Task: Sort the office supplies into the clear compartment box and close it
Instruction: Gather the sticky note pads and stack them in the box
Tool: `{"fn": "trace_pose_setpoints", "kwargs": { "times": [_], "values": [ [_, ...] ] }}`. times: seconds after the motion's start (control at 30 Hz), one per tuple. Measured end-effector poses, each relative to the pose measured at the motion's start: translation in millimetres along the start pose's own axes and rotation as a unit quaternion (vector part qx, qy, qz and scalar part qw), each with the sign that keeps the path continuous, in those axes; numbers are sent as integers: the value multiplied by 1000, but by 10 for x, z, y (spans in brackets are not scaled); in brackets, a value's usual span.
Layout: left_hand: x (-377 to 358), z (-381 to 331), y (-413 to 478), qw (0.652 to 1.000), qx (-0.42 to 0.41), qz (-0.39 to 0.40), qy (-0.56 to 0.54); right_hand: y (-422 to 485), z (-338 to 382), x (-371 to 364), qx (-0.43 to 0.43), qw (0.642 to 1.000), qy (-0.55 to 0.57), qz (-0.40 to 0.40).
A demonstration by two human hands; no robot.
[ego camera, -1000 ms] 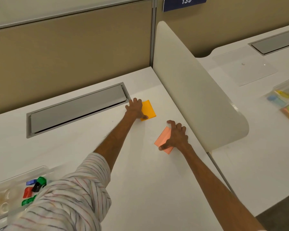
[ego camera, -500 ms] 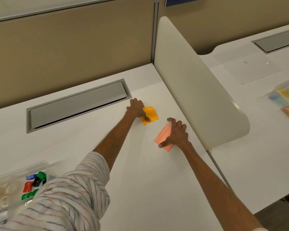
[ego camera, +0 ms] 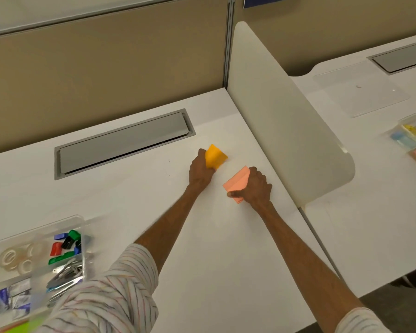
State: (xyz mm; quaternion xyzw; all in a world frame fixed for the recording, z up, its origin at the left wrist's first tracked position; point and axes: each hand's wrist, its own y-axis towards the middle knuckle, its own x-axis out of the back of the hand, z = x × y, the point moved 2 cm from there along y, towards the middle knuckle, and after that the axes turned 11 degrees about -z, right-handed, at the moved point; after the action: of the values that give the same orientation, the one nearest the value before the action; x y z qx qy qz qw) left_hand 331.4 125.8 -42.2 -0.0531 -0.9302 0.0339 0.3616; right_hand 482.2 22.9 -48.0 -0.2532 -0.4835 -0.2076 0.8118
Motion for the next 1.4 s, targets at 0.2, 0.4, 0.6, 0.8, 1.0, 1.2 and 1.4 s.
{"fn": "trace_pose_setpoints", "kwargs": {
  "times": [0.2, 0.4, 0.6, 0.8, 1.0, 1.2, 1.4],
  "values": [
    [254, 293, -630, 980, 103, -74, -152, -294, -49, 61, 2, 998, 30, -46],
    [685, 529, -1092, 973, 93, -95, -189, -653, -45, 141, 5, 989, 144, -23],
    [1200, 765, -1462, 963, 90, -137, -214, -1034, 322, 194, 18, 970, 242, -10],
    [1887, 1150, -1820, 947, 106, -191, -233, -1496, 854, 64, 19, 946, 323, 29],
    [2619, 1744, -2296, 927, 167, -255, -217, -2079, 1297, -303, 15, 931, 357, 71],
    [3215, 2362, -2855, 892, 222, -309, -243, -2789, 1705, -674, 37, 923, 364, 118],
    [3694, 2812, -3314, 861, 244, -370, -251, -3439, 2032, -966, 46, 919, 356, 161]
  ]
}}
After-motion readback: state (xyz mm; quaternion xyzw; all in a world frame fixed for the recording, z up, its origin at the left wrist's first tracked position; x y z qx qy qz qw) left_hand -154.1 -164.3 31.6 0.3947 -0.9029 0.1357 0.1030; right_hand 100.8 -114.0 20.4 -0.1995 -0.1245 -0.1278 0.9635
